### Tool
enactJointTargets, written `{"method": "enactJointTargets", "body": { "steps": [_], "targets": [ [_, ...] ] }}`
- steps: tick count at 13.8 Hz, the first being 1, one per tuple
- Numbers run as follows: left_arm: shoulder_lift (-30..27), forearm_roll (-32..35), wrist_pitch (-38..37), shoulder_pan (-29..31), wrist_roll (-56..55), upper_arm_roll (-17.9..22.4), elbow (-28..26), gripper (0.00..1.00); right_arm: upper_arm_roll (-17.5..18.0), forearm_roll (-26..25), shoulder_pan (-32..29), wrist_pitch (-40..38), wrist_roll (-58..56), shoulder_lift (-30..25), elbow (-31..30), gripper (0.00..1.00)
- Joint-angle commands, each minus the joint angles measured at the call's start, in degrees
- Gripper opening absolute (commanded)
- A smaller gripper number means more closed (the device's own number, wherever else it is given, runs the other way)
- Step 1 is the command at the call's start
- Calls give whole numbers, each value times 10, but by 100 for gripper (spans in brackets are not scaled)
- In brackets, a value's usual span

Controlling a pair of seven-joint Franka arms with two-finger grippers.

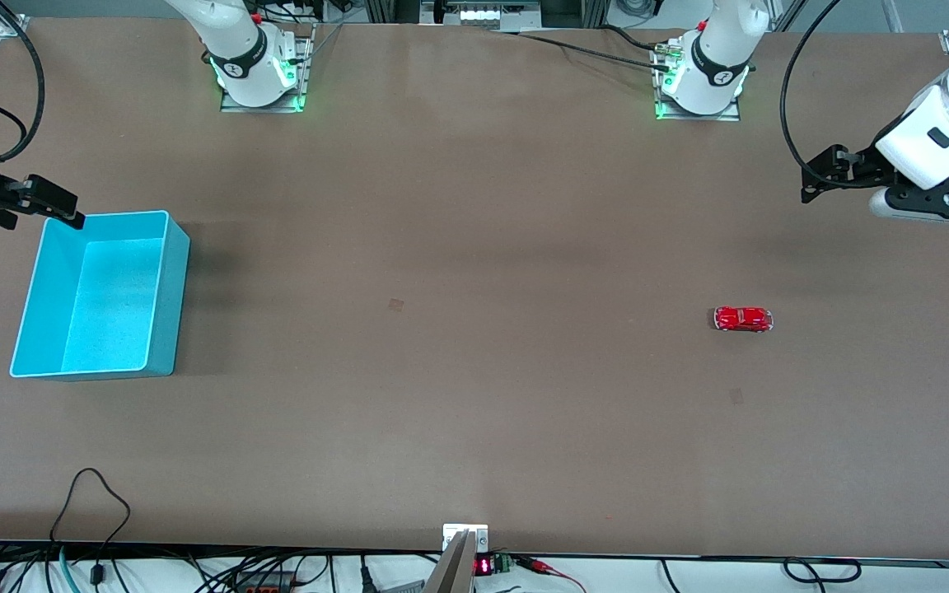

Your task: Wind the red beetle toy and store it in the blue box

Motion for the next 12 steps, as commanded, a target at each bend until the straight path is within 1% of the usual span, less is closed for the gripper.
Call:
{"method": "enactJointTargets", "body": {
  "steps": [1, 7, 9, 11, 12],
  "targets": [
    [5, -4, -15, 3, 12, -4, 15, 100, 0, -6, 1, -7, 0, -3, 2, 100],
    [5, -3, -20, 2, 10, -4, 15, 100, -1, -6, 0, -7, 0, -3, 2, 100],
    [8, -3, -53, 2, 9, -4, 15, 100, -1, -6, 0, -7, 0, -3, 2, 100],
    [10, -3, -108, -3, 8, -5, 15, 100, -1, -6, 0, -8, -1, -4, 2, 100],
    [17, -3, -118, -4, 9, -5, 15, 100, -1, -6, 0, -8, -1, -5, 2, 100]
  ]
}}
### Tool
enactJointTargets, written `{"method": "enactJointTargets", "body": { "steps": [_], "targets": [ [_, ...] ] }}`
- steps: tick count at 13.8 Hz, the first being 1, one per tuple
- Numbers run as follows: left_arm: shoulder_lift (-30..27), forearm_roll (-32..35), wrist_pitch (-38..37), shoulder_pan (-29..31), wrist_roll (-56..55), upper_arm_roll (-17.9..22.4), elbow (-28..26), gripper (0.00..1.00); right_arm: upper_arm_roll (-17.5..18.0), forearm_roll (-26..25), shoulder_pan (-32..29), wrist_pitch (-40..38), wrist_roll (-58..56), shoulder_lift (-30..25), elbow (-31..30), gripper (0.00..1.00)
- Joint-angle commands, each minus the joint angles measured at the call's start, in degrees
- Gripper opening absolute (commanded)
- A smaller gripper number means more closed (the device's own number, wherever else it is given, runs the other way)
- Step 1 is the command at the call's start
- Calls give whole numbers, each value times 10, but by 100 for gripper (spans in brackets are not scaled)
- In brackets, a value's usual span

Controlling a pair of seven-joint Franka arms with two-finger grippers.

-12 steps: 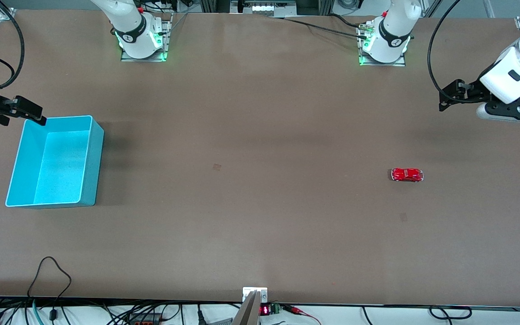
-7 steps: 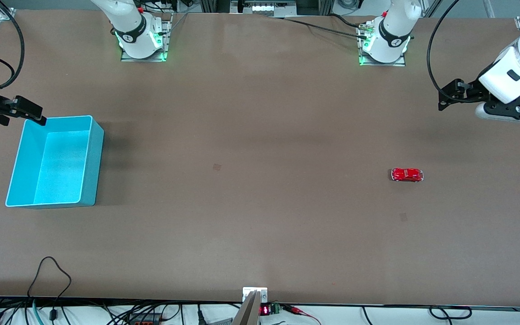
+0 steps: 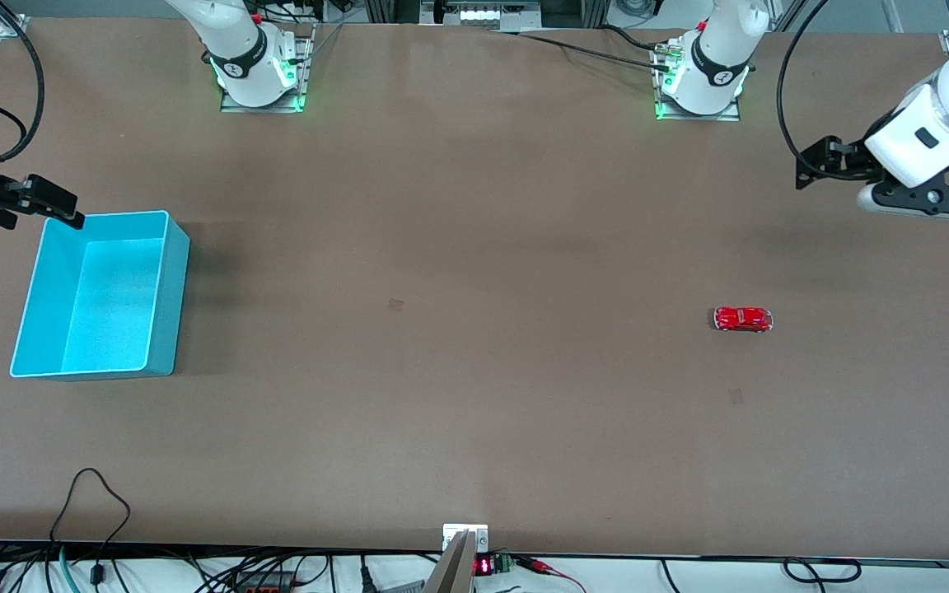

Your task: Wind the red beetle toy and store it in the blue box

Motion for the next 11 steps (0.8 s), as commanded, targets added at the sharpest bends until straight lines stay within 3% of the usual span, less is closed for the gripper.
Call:
{"method": "enactJointTargets", "body": {
  "steps": [1, 4, 6, 11],
  "targets": [
    [23, -3, -60, -4, 14, -3, 15, 100, -1, -6, 0, -7, -1, -4, 2, 100],
    [29, -2, -91, -3, 32, -3, 4, 100, 0, -6, 0, -8, -2, -5, 2, 100],
    [37, 18, -61, 4, 137, -3, -9, 100, -1, -6, 1, -7, -1, -5, 2, 100],
    [44, 54, 163, 26, 370, -2, -136, 100, -1, -6, 0, -8, -1, -5, 2, 100]
  ]
}}
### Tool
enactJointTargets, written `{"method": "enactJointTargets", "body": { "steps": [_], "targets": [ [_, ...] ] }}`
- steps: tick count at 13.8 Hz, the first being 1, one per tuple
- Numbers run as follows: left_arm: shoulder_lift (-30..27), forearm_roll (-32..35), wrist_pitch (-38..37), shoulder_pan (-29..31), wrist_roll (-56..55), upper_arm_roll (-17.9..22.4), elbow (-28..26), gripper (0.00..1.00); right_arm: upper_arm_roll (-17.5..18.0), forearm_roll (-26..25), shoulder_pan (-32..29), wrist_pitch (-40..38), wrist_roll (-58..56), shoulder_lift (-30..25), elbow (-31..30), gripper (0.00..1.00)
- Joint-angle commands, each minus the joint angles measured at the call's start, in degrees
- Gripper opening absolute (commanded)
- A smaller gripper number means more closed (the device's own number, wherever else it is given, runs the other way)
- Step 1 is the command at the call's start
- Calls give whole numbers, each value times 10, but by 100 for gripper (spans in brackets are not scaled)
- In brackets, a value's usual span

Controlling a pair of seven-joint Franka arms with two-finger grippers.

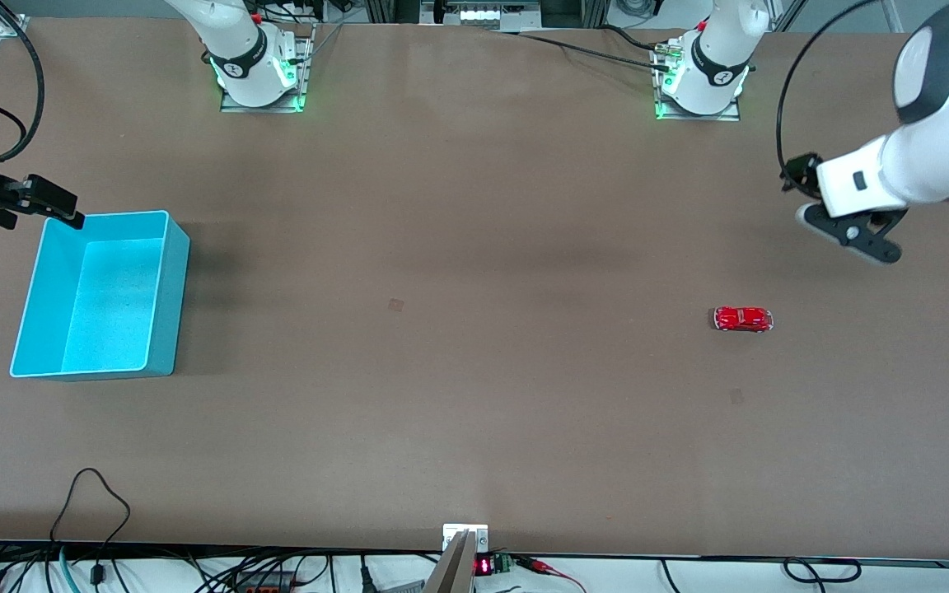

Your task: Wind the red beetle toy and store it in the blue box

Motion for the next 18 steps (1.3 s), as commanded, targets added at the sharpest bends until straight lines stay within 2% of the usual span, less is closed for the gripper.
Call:
{"method": "enactJointTargets", "body": {
  "steps": [1, 5, 7, 10, 14, 18],
  "targets": [
    [-2, 31, 119, 7, 132, -1, -71, 100, -1, -6, 0, -8, 0, -5, 2, 100],
    [58, 67, 274, 19, 272, -1, -112, 100, -1, -6, 1, -8, 0, -4, 2, 100],
    [96, 67, 355, 33, 380, -1, -119, 100, -1, -6, 0, -8, 0, -4, 2, 100],
    [145, 67, 456, 46, 478, -1, -130, 100, -1, -6, 0, -7, 0, -4, 2, 100],
    [180, 67, 562, 46, 496, -1, -181, 100, -1, -6, 0, -8, 0, -4, 2, 100],
    [212, 67, 589, 52, 503, -1, -182, 100, -1, -6, 0, -8, 0, -4, 2, 100]
  ]
}}
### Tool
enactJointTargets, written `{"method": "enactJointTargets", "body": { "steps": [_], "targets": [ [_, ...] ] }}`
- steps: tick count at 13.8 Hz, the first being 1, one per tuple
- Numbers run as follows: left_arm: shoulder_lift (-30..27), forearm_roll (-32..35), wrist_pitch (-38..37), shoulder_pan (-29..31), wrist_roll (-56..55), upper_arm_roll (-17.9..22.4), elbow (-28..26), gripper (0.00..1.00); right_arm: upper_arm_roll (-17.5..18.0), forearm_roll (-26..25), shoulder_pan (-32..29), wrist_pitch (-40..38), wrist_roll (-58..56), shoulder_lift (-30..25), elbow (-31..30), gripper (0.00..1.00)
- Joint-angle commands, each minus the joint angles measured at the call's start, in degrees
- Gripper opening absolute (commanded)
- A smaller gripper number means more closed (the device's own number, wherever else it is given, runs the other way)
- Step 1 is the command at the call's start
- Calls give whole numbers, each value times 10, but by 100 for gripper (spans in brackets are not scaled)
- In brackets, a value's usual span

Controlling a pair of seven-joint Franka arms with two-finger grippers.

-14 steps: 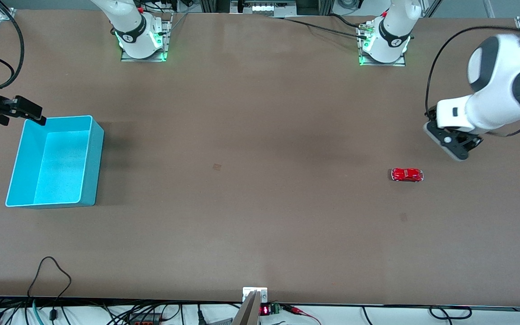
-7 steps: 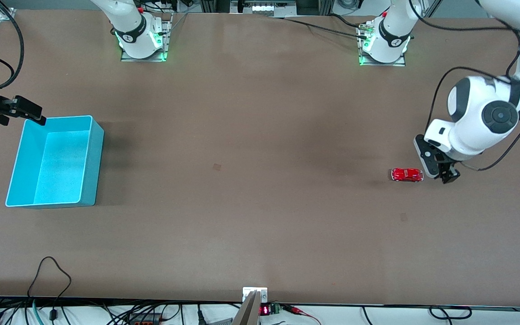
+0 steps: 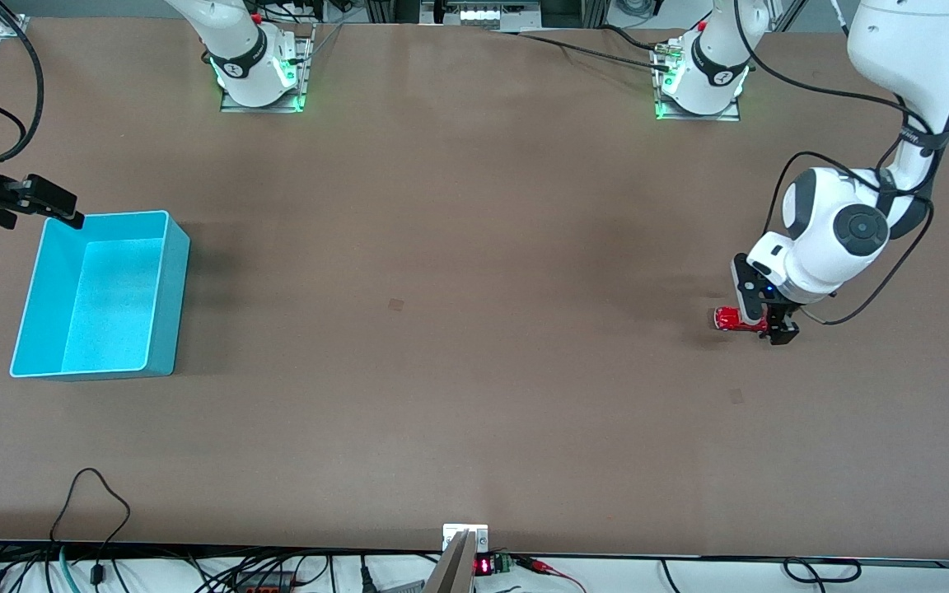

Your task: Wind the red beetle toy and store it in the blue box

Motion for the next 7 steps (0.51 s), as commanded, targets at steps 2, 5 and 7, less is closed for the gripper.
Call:
{"method": "enactJointTargets", "body": {
  "steps": [2, 5, 7],
  "targets": [
    [20, 13, 18, 5, 13, -2, 2, 88, 0, -6, 0, -7, 0, -4, 2, 100],
    [25, 13, 17, 1, 14, -1, 4, 45, 0, -6, 0, -7, 0, -4, 2, 100],
    [25, 12, 17, 0, 14, -2, 5, 27, 0, -6, 0, -7, 0, -4, 2, 100]
  ]
}}
